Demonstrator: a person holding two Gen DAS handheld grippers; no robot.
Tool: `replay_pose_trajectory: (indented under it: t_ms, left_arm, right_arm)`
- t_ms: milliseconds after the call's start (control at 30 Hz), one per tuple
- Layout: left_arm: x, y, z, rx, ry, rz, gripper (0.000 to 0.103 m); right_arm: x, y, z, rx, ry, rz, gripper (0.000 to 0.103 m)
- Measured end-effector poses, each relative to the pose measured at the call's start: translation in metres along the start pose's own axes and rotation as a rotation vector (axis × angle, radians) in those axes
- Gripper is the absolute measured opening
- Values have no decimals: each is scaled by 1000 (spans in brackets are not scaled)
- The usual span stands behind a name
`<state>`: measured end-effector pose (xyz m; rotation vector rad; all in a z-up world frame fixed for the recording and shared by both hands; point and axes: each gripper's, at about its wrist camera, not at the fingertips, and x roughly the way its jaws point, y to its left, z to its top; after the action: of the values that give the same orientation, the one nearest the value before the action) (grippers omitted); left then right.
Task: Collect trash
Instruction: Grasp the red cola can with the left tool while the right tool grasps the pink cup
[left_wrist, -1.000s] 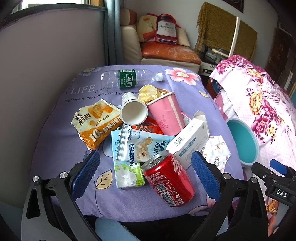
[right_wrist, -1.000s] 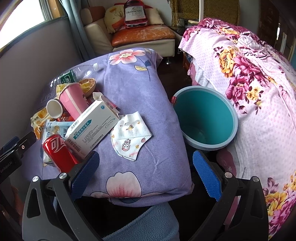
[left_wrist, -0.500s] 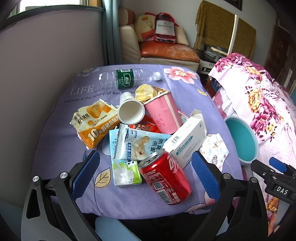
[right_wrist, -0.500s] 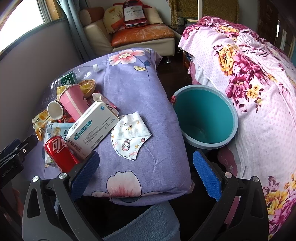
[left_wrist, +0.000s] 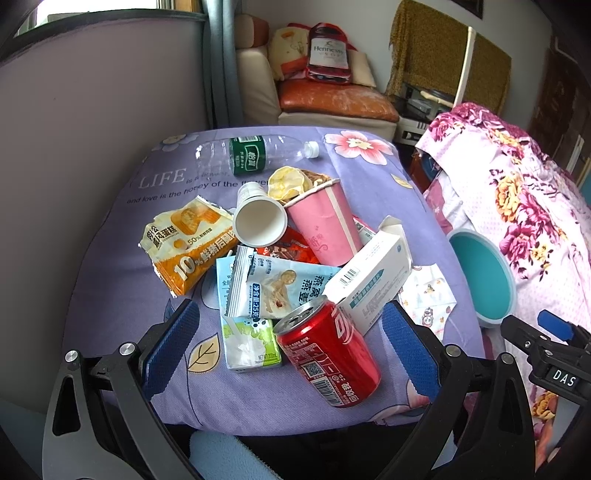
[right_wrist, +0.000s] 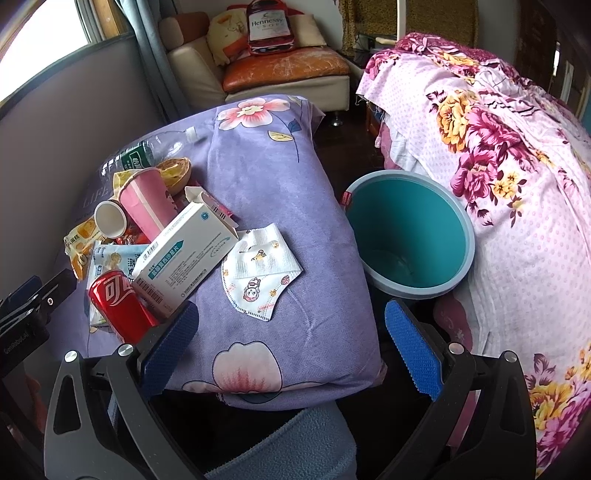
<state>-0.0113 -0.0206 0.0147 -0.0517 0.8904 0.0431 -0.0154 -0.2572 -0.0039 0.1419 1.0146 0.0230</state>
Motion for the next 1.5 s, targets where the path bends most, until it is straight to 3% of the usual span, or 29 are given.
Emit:
replay_pose_trajectory:
  t_ms: [600,700,933,1133,1467,1500]
  left_arm:
    - [0,-2,0,-6,6,3,99]
    - [1,-1,-10,-33,21,-34,99]
    - [13,-13,-27,-40,154,-110,99]
    - [35,-24,-31,-39,254,-102,96]
    - [70,-28,-37,-60,334,-71,95]
    - [70,-26,-39,-63,331,-80,84]
  right_arm:
    - [1,1,0,-6,1,-1,97]
    - [1,-3,0,-5,-3,2,97]
    - [6,-21,-1,42,2,55,97]
    - [17,-39,-7,79,21,84,97]
    - [35,-55,-14,124,62,119,97]
    - [36,-53,-13,124,66,126,97]
